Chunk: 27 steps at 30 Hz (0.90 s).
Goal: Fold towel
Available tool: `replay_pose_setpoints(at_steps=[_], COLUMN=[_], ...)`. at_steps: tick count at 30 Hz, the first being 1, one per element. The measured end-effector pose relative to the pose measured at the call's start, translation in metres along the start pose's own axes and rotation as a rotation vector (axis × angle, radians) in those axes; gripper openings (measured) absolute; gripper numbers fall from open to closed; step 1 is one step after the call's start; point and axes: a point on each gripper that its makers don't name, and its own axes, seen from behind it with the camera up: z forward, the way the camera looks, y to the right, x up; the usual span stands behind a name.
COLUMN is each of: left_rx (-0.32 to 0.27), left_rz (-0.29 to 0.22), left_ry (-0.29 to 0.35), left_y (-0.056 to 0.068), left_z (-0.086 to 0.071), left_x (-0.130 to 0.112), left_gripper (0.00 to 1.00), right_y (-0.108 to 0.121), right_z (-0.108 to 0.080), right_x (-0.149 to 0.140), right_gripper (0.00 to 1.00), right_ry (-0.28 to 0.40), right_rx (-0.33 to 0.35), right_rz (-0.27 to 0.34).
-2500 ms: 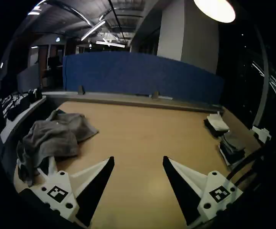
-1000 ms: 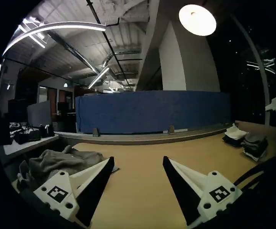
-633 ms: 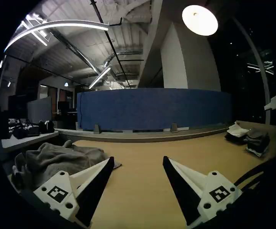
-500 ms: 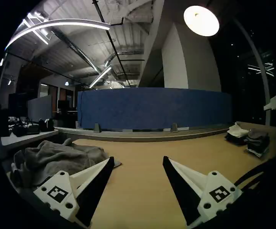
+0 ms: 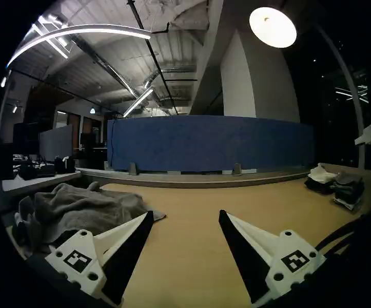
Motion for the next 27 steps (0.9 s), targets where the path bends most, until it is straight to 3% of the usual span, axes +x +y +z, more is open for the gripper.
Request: replay_pose_setpoints(at_steps=[17,27], left_rx=[-0.015,-0.015], left_rz=[0.006,0.006], left_ry=[0.010,0.010], left_y=[0.002,0.001], left_z=[-0.003,-0.003], left_x=[0.002,0.003], left_gripper=[0.94,0.95], right_y=[0.014,0.017], right_z=[-0.002,-0.003], right_x=[0.017,0.007], right_gripper=[1.00,1.00], right_ry=[0.072,0.117], right_rx=[0.012,0.045], right_rz=[0.042,0.081])
